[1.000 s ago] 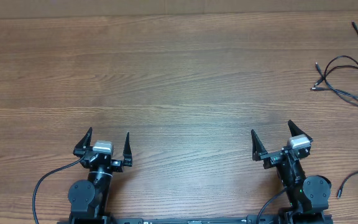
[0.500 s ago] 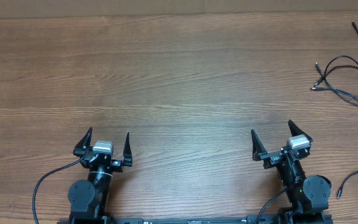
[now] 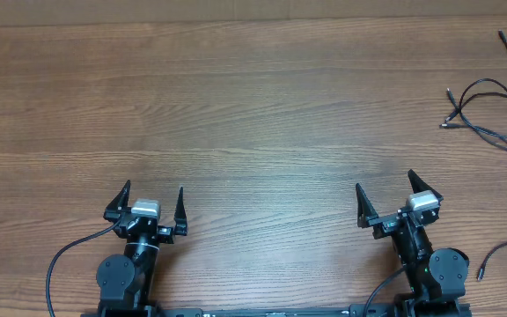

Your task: Untangle cables

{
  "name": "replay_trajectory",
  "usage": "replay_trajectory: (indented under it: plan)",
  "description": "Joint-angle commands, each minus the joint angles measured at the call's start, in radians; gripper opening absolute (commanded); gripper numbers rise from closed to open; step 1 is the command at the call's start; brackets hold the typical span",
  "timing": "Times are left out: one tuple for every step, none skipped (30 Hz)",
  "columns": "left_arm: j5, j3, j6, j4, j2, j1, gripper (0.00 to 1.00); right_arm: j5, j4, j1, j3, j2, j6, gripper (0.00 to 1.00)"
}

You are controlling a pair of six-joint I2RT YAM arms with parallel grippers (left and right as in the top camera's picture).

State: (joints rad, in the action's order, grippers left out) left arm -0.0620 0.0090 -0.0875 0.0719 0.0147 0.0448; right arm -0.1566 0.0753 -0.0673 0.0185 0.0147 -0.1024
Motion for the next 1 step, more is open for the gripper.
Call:
replay_trajectory:
  plan:
    - [0.01, -0.004, -0.002, 0.003, -0.01, -0.005, 1.0, 0.006, -0.005, -0.006, -0.01, -0.012, -0.003, 1.0]
